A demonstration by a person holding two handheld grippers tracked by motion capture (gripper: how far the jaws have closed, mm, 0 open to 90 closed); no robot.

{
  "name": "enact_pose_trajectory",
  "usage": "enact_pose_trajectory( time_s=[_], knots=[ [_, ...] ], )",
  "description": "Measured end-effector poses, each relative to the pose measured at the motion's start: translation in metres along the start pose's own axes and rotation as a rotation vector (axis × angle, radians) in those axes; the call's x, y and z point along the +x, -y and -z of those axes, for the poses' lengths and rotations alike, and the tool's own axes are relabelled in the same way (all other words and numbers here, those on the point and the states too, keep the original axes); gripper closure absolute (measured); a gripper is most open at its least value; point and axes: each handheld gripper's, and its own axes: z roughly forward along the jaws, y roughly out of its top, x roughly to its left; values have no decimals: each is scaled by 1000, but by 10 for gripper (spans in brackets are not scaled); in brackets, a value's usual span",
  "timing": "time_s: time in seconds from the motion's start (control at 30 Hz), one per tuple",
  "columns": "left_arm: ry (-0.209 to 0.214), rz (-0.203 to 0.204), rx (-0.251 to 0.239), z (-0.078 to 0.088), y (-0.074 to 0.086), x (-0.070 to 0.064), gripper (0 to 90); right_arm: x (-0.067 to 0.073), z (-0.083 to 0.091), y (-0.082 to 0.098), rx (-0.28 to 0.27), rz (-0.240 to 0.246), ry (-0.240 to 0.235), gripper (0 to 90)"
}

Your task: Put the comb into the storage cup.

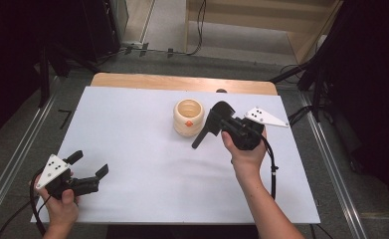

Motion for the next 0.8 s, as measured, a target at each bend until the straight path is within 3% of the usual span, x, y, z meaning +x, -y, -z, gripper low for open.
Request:
enact_pose_trajectory(
  time_s=[0.4, 0.8],
  knots=[
    [5, -10, -9, 5, 2, 7, 0, -5, -7, -15, -13, 21, 1, 828],
    [-20, 1, -17, 10, 4, 16, 0, -9, -17, -30, -9, 29, 11, 828]
  ],
)
